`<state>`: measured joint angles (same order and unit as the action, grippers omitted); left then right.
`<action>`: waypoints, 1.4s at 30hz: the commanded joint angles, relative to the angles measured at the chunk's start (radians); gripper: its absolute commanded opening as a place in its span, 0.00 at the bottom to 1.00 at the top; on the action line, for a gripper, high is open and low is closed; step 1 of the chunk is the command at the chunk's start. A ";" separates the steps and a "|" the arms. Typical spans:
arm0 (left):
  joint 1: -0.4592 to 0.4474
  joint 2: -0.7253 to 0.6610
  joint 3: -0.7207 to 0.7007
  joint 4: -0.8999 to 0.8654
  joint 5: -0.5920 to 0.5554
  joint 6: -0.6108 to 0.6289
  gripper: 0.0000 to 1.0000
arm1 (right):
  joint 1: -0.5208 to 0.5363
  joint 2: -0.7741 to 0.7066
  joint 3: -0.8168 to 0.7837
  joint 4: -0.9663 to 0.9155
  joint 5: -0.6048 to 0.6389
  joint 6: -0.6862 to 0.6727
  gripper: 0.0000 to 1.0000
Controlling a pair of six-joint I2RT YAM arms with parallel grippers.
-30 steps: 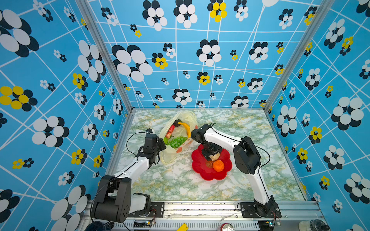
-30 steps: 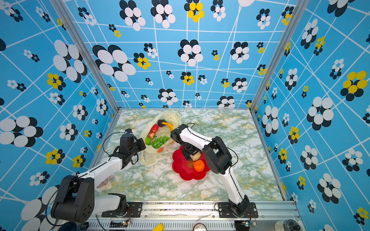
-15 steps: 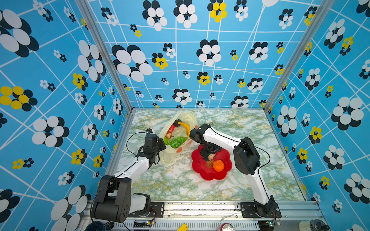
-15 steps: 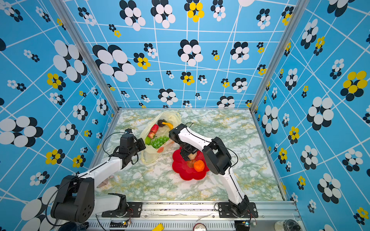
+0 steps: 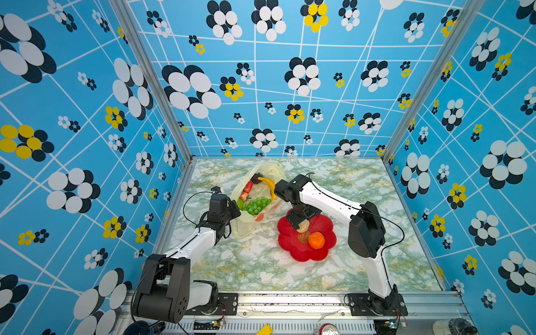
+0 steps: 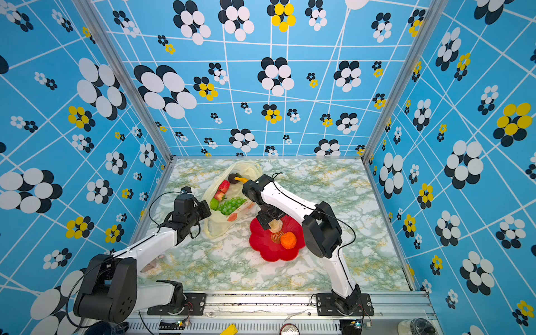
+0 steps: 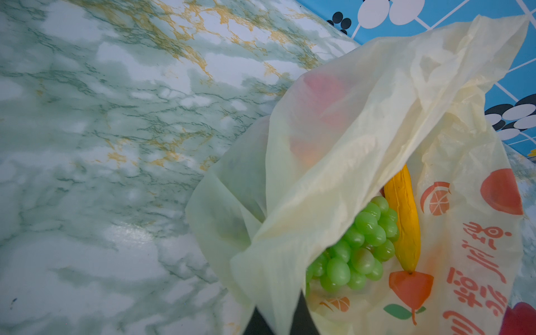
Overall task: Take fruits out of the plastic bag
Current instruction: Place the fruit on the plate, then pick up the fruit from the plastic bag.
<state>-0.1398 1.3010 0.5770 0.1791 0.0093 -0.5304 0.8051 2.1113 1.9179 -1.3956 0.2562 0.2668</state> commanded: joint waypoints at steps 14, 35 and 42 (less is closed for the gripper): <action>-0.007 -0.092 -0.003 -0.059 -0.050 -0.024 0.00 | 0.038 -0.169 -0.034 0.546 -0.218 0.232 0.80; 0.004 -0.246 -0.096 -0.200 -0.029 -0.033 0.00 | 0.040 0.401 0.423 0.874 -0.296 0.503 0.75; 0.003 -0.194 -0.119 -0.125 0.015 -0.017 0.00 | 0.040 0.464 0.479 0.865 -0.216 0.501 0.76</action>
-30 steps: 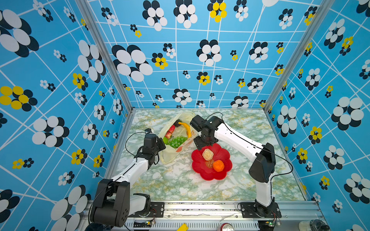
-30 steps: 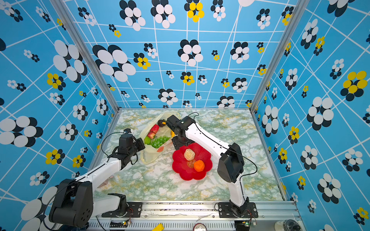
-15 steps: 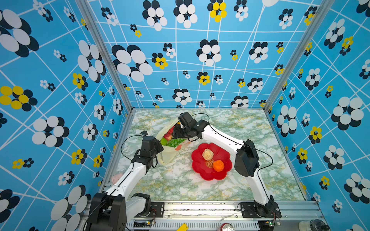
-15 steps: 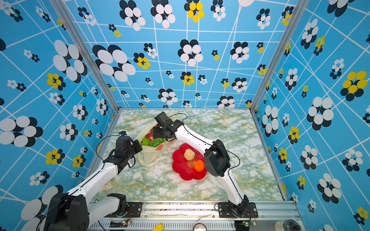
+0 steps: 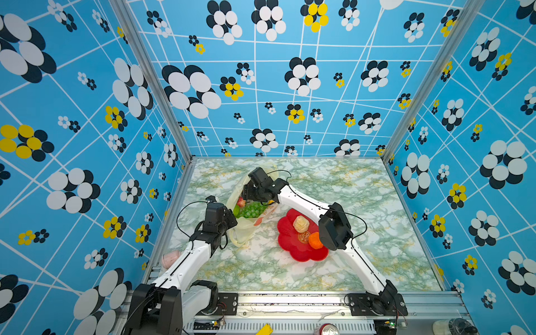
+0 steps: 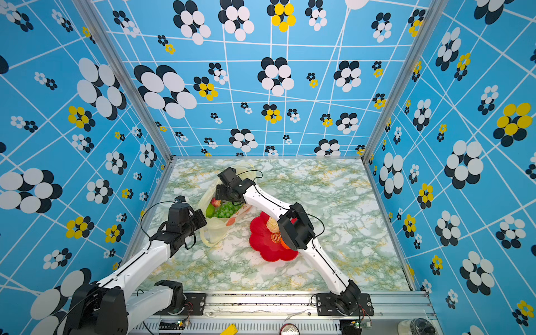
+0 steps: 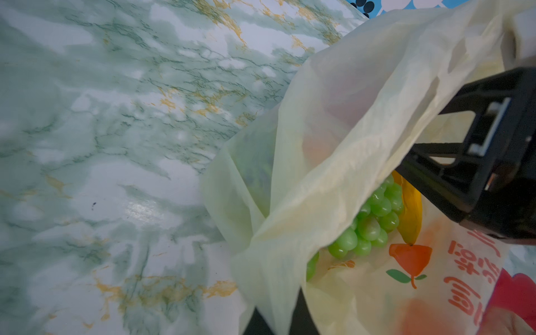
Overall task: Take fruits out of the plastic bag
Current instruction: Pick up the fruit from the plastic bag.
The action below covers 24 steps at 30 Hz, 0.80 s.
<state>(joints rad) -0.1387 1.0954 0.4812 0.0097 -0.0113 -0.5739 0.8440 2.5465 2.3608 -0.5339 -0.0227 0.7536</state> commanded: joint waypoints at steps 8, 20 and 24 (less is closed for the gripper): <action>0.002 0.013 -0.056 0.112 0.051 0.031 0.00 | 0.001 0.135 0.180 -0.042 0.126 -0.001 0.69; 0.000 0.010 -0.080 0.165 0.066 0.033 0.00 | 0.001 0.232 0.279 -0.037 0.163 0.047 0.77; -0.001 0.004 -0.082 0.167 0.060 0.035 0.00 | 0.001 0.278 0.337 -0.061 0.172 0.058 0.80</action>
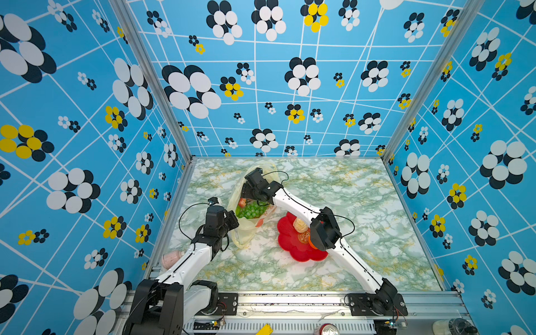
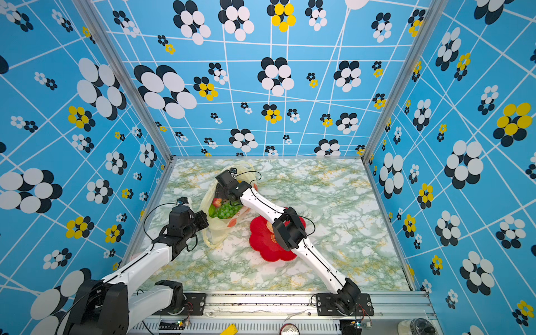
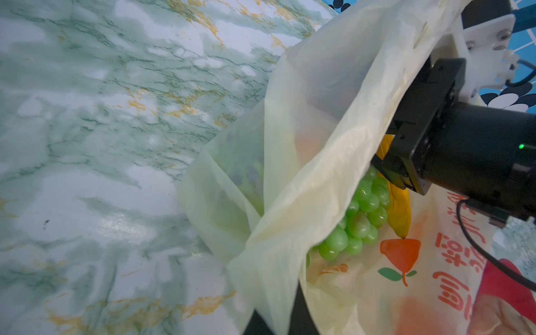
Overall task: Take fruits out of the plastic bag
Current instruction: Pick up the fruit from the plastic bag.
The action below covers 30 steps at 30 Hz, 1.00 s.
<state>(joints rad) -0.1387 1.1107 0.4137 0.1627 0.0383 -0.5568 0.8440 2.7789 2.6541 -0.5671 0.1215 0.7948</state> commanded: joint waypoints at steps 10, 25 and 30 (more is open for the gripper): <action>-0.001 -0.019 -0.015 0.008 -0.003 0.022 0.00 | -0.005 0.061 0.064 -0.051 0.062 0.000 0.73; -0.001 0.005 -0.001 0.006 -0.016 0.035 0.00 | -0.005 -0.139 0.051 -0.221 0.015 -0.194 0.64; -0.002 0.007 -0.001 0.000 -0.024 0.038 0.00 | -0.003 -0.228 0.009 -0.351 -0.026 -0.276 0.65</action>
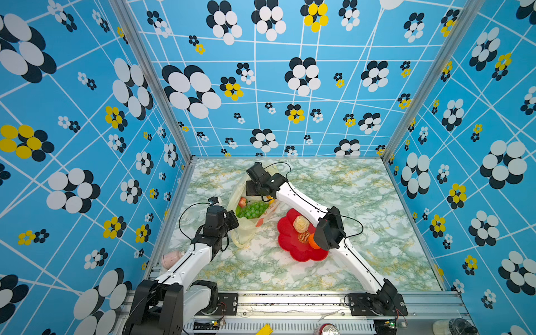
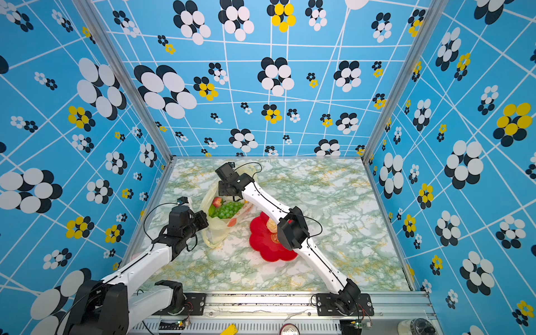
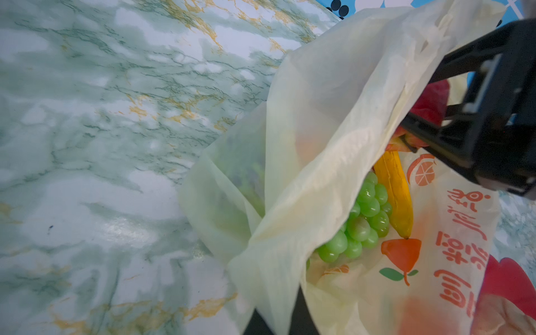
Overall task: Take fruits out of the plastic bag
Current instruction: Pick up the fruit from the plastic bag, then place the fruit on the plate.
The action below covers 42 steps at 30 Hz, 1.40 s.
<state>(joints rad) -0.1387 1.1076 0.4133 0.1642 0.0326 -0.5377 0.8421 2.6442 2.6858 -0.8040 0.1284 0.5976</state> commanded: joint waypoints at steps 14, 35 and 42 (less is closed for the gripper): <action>-0.002 0.003 0.004 -0.013 -0.026 0.025 0.00 | 0.027 -0.415 -0.294 -0.480 -0.014 -0.293 0.62; -0.002 -0.003 0.006 -0.026 -0.031 0.032 0.00 | 0.109 -0.603 -0.772 -0.714 0.074 -0.343 0.57; -0.002 -0.014 0.006 -0.033 -0.035 0.034 0.00 | 0.125 -0.577 -0.838 -0.740 0.060 -0.364 0.56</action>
<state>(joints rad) -0.1387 1.1095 0.4133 0.1520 0.0109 -0.5266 0.9527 2.0747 1.8706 -1.4963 0.1787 0.2497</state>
